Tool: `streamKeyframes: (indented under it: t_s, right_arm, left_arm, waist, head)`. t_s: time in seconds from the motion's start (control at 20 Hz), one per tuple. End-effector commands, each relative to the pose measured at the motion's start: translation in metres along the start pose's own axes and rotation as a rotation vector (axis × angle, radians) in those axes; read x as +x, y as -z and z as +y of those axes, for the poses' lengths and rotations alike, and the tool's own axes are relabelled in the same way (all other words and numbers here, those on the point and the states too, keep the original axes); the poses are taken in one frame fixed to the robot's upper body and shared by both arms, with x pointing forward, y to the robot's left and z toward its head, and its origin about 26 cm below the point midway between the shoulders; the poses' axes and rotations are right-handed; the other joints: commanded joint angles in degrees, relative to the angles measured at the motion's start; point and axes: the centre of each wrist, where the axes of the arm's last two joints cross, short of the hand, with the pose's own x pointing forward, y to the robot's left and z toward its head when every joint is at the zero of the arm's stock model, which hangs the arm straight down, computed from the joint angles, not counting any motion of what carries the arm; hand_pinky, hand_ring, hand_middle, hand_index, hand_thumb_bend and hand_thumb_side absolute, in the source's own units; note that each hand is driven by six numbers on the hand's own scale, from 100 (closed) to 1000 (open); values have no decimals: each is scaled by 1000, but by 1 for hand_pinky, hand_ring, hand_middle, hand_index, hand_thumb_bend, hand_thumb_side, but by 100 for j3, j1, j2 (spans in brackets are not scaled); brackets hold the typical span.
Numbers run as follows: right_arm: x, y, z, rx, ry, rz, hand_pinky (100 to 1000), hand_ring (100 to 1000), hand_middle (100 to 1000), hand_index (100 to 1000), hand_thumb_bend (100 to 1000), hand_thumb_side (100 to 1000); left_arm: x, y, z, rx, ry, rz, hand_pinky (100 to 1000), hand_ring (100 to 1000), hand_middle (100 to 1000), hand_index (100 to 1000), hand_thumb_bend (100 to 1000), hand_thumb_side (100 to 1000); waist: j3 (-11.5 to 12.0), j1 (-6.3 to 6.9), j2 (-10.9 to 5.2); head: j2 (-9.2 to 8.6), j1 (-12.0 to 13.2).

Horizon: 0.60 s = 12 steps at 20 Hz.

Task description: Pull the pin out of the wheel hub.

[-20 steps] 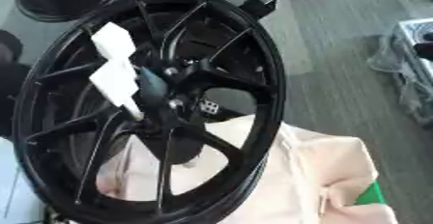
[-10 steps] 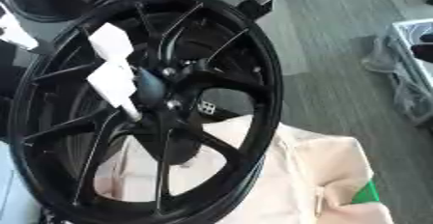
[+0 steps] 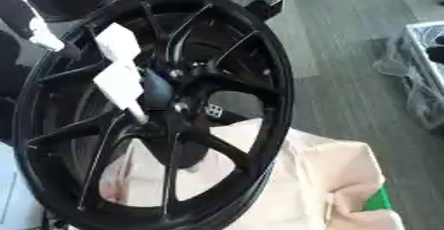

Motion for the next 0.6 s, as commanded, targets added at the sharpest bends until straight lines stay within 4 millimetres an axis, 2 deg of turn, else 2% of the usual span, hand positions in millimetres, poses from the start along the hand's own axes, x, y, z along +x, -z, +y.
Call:
streamKeyframes:
  t_s: [0.05, 0.4, 0.6]
  right_arm:
    - [6, 4, -2, 12, -17, -22, 712, 616, 579, 727, 100, 611]
    - [6, 5, -1, 20, -19, -19, 712, 616, 580, 727, 100, 612]
    - [6, 5, -1, 23, -19, -19, 712, 616, 580, 726, 100, 612]
  left_arm:
    - [0, -4, 10, 0, 25, -14, 829, 831, 770, 823, 580, 319]
    - [-1, 3, 7, -27, 44, -22, 835, 837, 777, 822, 650, 289]
    - [-3, 5, 6, -32, 53, -24, 835, 837, 777, 819, 661, 280]
  waist:
    - [-19, -41, -128]
    - [-37, -15, -141]
    - [-51, -9, -148]
  head:
    - [-38, 34]
    - [-17, 35]
    - [-29, 26]
